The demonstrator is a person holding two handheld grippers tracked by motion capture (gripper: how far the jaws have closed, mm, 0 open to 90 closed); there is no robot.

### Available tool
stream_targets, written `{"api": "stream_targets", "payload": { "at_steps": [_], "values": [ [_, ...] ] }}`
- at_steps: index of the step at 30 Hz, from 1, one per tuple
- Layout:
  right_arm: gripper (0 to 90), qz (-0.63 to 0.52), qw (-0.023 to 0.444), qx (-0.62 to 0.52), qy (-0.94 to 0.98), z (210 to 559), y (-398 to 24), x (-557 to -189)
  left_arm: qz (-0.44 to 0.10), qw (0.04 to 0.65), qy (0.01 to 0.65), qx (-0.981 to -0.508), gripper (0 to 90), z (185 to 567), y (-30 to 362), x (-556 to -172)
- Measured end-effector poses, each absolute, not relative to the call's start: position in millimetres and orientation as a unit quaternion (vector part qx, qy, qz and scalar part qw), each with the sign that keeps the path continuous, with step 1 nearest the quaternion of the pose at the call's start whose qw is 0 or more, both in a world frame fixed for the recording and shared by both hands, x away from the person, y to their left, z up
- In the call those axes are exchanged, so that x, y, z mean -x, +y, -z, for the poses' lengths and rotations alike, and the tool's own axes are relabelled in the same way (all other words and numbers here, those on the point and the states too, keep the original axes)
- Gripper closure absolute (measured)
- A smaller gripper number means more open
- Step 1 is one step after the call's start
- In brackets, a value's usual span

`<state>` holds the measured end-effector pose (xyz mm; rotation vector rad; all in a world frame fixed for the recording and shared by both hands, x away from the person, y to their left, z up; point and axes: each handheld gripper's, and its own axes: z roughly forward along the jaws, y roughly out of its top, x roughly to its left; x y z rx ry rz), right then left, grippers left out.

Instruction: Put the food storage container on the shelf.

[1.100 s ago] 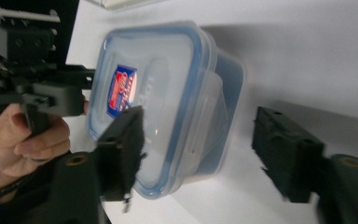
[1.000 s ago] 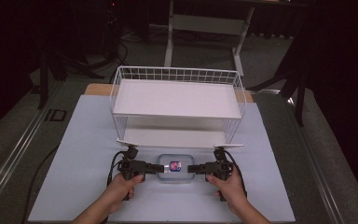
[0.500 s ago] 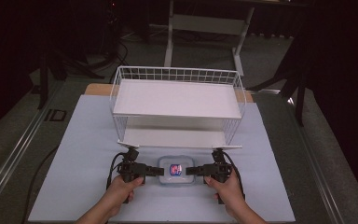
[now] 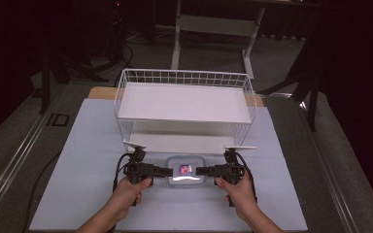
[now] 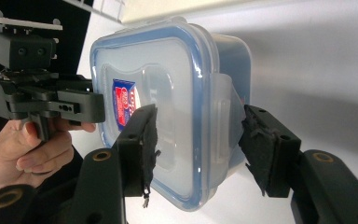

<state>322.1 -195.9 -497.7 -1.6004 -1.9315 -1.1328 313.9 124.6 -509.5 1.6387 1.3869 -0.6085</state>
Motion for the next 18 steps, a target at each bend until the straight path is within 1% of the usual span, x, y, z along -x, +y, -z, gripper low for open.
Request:
{"api": "stream_targets", "payload": {
  "at_steps": [5,11,15,18],
  "values": [
    [46.8,0.410,0.189,0.574,-0.684,494.2,-197.0,-329.4,0.237,0.448,0.559,-0.656,55.4,505.8,122.8,-324.9],
    [46.8,0.420,0.168,0.576,-0.681,491.3,-195.7,-342.0,0.218,0.459,0.560,-0.655,55.2,504.6,122.6,-337.9],
    [46.7,0.425,0.164,0.580,-0.676,493.2,-192.8,-350.5,0.208,0.466,0.562,-0.651,55.1,505.0,124.8,-347.6],
    [46.7,0.429,0.149,0.580,-0.676,493.1,-189.8,-354.7,0.199,0.470,0.562,-0.650,54.9,507.0,126.0,-353.9]
  ]
}}
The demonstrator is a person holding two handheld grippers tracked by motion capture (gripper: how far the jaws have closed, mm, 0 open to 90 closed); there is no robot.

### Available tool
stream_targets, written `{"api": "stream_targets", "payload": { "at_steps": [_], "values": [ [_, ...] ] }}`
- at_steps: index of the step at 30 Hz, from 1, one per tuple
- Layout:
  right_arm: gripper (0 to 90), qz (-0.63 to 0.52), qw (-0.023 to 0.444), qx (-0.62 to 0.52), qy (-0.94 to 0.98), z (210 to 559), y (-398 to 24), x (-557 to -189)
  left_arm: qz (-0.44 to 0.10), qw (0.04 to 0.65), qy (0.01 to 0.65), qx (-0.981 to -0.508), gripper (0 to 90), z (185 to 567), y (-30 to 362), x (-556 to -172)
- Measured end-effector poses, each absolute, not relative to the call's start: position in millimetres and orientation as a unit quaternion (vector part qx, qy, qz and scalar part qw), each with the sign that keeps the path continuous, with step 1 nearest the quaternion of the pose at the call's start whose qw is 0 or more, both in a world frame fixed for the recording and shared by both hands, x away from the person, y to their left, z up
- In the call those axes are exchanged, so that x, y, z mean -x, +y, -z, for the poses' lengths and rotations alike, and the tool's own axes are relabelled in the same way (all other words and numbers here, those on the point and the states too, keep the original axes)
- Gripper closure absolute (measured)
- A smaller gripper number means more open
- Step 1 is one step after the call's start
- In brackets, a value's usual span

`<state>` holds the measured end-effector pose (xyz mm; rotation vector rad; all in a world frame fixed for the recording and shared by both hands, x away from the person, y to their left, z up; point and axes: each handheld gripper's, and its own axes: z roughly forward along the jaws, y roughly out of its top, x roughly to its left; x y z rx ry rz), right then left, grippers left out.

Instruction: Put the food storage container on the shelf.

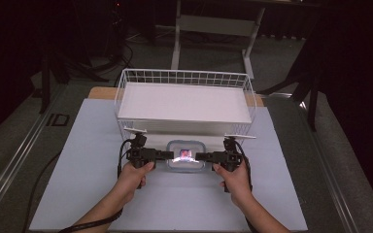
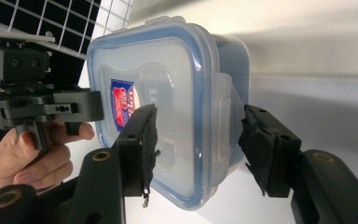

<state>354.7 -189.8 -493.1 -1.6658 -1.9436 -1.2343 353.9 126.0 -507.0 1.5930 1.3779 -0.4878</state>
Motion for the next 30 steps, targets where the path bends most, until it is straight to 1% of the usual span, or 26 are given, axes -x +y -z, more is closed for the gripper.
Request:
{"api": "stream_targets", "payload": {
  "at_steps": [1,6,8,10,13,16,18,20,23,24,26,28,30],
  "values": [
    [46.7,0.431,0.145,0.580,-0.676,493.4,-189.0,-356.3,0.197,0.473,0.565,-0.647,54.8,507.6,125.1,-355.7],
    [45.8,0.429,0.129,0.587,-0.675,497.2,-187.4,-362.8,0.179,0.470,0.559,-0.660,54.0,511.5,122.0,-366.6],
    [45.8,0.430,0.127,0.591,-0.670,498.3,-187.8,-364.9,0.184,0.476,0.564,-0.649,53.9,513.0,119.2,-370.2],
    [45.7,0.430,0.124,0.594,-0.668,498.6,-187.6,-366.8,0.182,0.475,0.564,-0.651,53.7,515.1,119.7,-373.9],
    [45.7,0.435,0.104,0.592,-0.671,499.3,-185.7,-369.4,0.173,0.484,0.564,-0.646,53.0,517.4,118.4,-376.8],
    [45.6,0.436,0.095,0.591,-0.672,499.6,-184.8,-370.9,0.168,0.491,0.560,-0.646,52.9,520.2,119.0,-379.0],
    [45.5,0.441,0.082,0.585,-0.676,502.1,-182.8,-373.4,0.155,0.490,0.559,-0.651,52.7,522.8,119.3,-381.9],
    [45.0,0.442,0.071,0.581,-0.680,503.4,-181.2,-374.7,0.158,0.489,0.560,-0.649,52.4,524.0,120.1,-383.8],
    [43.5,0.444,0.066,0.577,-0.682,503.9,-181.2,-376.6,0.142,0.495,0.555,-0.653,52.2,522.2,117.0,-384.1],
    [43.4,0.446,0.064,0.575,-0.683,504.7,-181.8,-377.3,0.145,0.504,0.551,-0.650,52.2,523.1,117.1,-384.7],
    [42.6,0.448,0.061,0.574,-0.683,505.8,-182.9,-378.4,0.144,0.496,0.548,-0.658,52.4,522.7,118.1,-385.4],
    [43.9,0.451,0.040,0.567,-0.688,504.1,-182.2,-377.1,0.129,0.500,0.551,-0.655,50.9,523.2,117.5,-384.0],
    [42.0,0.451,0.017,0.554,-0.699,502.3,-180.9,-376.9,0.113,0.502,0.550,-0.657,50.6,522.4,116.2,-382.4]
  ]
}}
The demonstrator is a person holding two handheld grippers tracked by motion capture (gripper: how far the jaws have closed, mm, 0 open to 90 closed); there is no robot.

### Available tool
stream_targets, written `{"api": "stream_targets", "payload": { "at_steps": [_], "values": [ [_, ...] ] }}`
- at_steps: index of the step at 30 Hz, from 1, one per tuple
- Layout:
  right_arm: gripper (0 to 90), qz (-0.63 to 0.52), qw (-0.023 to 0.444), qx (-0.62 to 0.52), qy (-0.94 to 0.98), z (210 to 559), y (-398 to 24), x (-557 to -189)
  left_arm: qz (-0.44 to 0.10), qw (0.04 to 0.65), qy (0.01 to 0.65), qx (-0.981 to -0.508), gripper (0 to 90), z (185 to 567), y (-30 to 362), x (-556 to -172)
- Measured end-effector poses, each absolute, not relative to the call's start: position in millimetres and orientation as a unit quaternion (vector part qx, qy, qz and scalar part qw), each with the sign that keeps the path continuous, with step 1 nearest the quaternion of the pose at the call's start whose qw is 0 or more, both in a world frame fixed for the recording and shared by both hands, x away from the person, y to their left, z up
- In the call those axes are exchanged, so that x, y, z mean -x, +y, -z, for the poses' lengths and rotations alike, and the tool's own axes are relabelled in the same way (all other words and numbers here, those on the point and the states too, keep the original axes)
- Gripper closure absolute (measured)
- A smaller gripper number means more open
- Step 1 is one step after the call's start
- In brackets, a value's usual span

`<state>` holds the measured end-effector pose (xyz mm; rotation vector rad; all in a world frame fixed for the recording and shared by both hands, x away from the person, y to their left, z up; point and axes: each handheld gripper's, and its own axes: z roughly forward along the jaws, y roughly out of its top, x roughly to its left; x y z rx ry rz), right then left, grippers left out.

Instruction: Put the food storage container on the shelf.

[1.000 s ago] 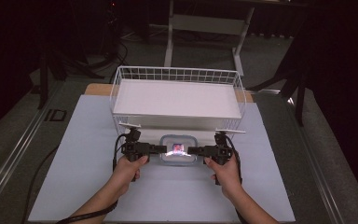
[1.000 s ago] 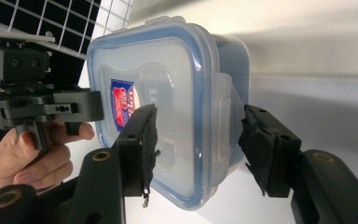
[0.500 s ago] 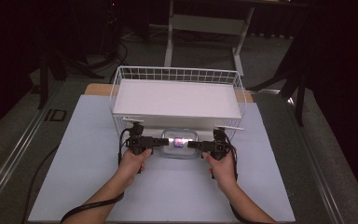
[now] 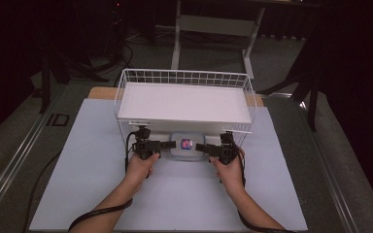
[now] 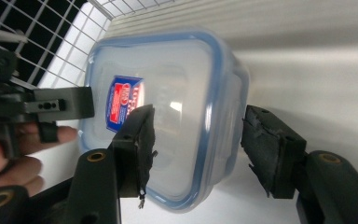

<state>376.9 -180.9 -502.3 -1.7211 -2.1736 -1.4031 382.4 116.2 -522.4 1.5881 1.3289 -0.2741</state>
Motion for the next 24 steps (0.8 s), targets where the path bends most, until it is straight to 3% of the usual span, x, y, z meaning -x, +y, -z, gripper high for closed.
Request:
{"api": "stream_targets", "payload": {
  "at_steps": [5,9,15,17,24],
  "values": [
    [38.8,0.452,-0.019,0.537,-0.712,499.5,-179.9,-378.0,0.067,0.514,0.536,-0.666,50.6,514.7,115.6,-378.7],
    [38.5,0.455,-0.049,0.517,-0.724,494.0,-180.8,-372.5,0.073,0.531,0.545,-0.645,49.4,512.2,116.4,-372.2],
    [38.6,0.450,-0.080,0.477,-0.751,482.5,-178.7,-350.6,0.052,0.531,0.534,-0.656,47.6,509.1,116.5,-352.2],
    [38.6,0.454,-0.082,0.467,-0.754,478.0,-177.1,-341.7,0.023,0.509,0.532,-0.677,45.0,506.0,113.2,-345.0],
    [43.3,0.462,-0.061,0.444,-0.765,477.3,-166.3,-312.7,-0.016,0.539,0.487,-0.687,38.4,493.5,121.4,-323.9]
  ]
}}
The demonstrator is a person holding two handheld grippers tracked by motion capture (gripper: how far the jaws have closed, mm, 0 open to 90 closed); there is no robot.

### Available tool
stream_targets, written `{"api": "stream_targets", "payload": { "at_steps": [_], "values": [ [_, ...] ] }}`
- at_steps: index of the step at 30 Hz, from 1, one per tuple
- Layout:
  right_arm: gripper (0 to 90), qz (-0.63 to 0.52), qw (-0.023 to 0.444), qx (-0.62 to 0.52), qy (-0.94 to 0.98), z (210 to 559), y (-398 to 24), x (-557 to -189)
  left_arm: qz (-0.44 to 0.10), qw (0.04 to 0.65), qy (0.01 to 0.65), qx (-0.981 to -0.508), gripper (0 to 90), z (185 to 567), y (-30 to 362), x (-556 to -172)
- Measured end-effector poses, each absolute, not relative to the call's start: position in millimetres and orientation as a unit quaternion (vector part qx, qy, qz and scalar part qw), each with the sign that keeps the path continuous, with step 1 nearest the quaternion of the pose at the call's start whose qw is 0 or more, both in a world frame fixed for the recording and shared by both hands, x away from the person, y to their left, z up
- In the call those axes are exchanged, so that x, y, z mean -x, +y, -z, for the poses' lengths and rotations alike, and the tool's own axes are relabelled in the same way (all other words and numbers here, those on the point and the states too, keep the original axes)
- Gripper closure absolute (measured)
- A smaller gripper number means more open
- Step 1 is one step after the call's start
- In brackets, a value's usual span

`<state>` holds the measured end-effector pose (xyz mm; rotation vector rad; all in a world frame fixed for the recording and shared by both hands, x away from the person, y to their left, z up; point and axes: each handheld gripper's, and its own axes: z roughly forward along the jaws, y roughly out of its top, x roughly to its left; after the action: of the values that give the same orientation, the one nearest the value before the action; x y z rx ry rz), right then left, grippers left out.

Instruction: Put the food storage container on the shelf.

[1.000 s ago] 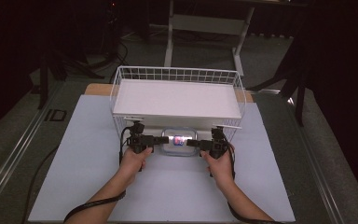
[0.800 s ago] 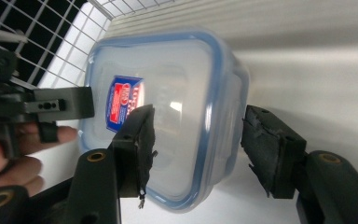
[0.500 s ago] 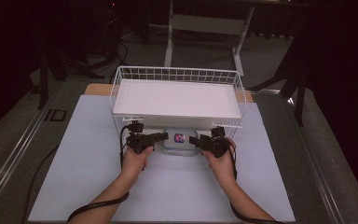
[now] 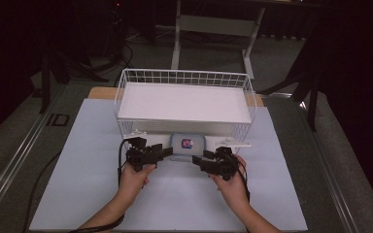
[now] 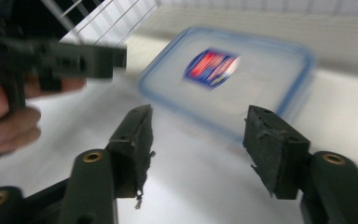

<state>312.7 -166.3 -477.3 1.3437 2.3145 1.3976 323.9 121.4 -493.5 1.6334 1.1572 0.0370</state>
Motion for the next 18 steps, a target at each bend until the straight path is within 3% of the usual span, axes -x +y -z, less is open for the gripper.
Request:
{"api": "stream_targets", "payload": {
  "at_steps": [5,7,12,15,18],
  "values": [
    [50.3,-0.441,0.055,-0.441,0.779,493.1,-156.6,-304.7,-0.042,0.566,0.456,-0.685,32.3,490.7,128.4,-307.7],
    [52.5,-0.435,0.052,-0.445,0.781,498.9,-154.8,-304.8,-0.063,0.583,0.431,-0.686,24.4,493.1,132.3,-300.2],
    [72.2,-0.411,0.045,-0.446,0.794,509.5,-147.9,-308.9,-0.088,0.581,0.440,-0.680,8.5,499.2,139.0,-295.5],
    [85.3,-0.395,0.048,-0.445,0.802,512.7,-143.6,-312.5,-0.096,0.588,0.444,-0.669,8.2,502.7,144.2,-293.6],
    [89.6,-0.387,0.049,-0.450,0.803,516.1,-141.0,-317.6,-0.114,0.588,0.443,-0.668,8.1,504.7,147.0,-290.7]
  ]
}}
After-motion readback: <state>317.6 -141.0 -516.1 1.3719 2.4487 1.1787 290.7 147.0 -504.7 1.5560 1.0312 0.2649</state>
